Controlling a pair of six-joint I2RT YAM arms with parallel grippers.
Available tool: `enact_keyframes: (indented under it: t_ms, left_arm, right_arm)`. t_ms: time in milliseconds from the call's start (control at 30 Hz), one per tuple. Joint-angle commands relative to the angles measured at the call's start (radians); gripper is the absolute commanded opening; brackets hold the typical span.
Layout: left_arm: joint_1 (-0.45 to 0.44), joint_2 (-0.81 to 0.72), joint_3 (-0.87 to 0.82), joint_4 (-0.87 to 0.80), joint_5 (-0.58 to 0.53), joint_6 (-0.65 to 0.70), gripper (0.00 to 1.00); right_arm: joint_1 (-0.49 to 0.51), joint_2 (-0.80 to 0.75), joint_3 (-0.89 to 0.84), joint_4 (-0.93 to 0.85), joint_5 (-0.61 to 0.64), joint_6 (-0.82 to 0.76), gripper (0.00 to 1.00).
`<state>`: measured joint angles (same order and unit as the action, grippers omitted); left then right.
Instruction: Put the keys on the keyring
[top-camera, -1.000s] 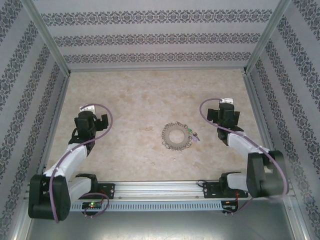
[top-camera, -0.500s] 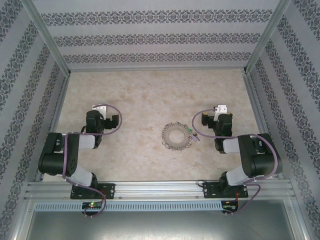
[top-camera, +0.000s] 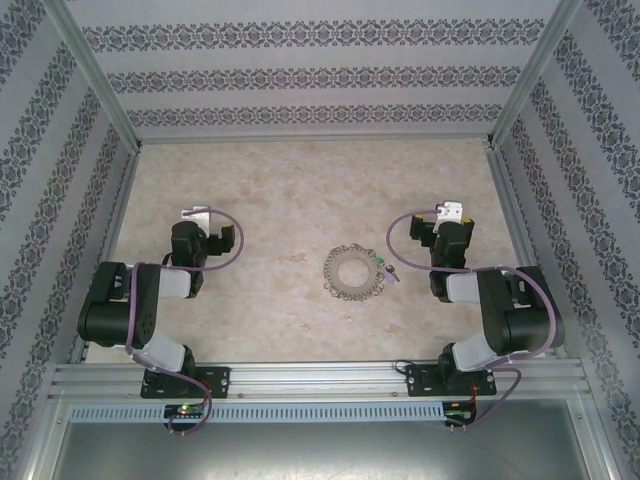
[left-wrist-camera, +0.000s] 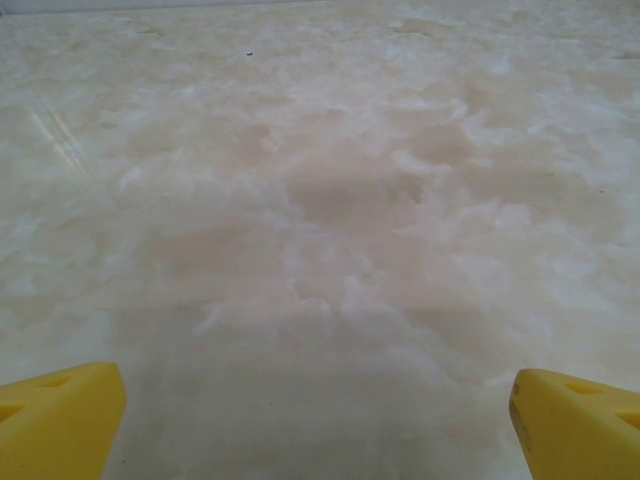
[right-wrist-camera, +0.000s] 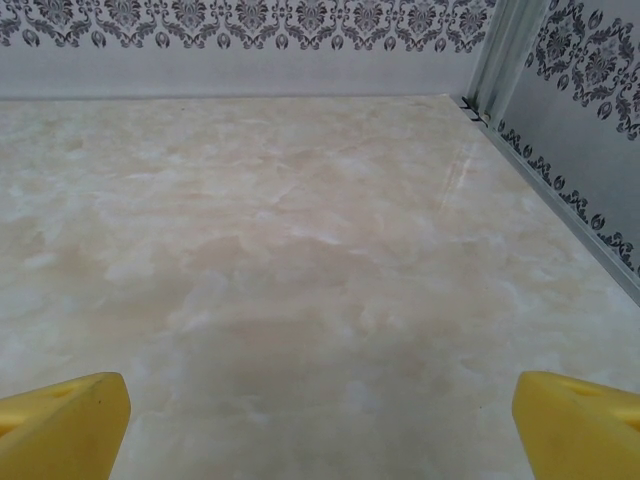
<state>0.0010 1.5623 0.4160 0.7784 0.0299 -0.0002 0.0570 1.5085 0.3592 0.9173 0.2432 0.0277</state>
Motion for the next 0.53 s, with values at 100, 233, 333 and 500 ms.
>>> enact_keyframes:
  t_ms: [100,233,333,500]
  left_arm:
    - [-0.001,-0.002,0.0,0.047,-0.001,0.003,1.0]
    - [-0.001,-0.001,0.003,0.044,0.001,0.002,1.0]
    - [-0.001,-0.001,0.003,0.044,0.002,0.002,1.0]
    - [-0.001,-0.002,0.003,0.044,0.003,0.002,1.0]
  right_arm:
    - [0.006,0.0,0.006,0.015,0.015,0.023,0.98]
    - [0.005,0.0,0.007,0.014,0.011,0.023,0.98]
    - [0.001,0.003,0.01,0.011,-0.011,0.022,0.98]
    - [-0.009,0.0,0.014,0.0,-0.07,0.011,0.98]
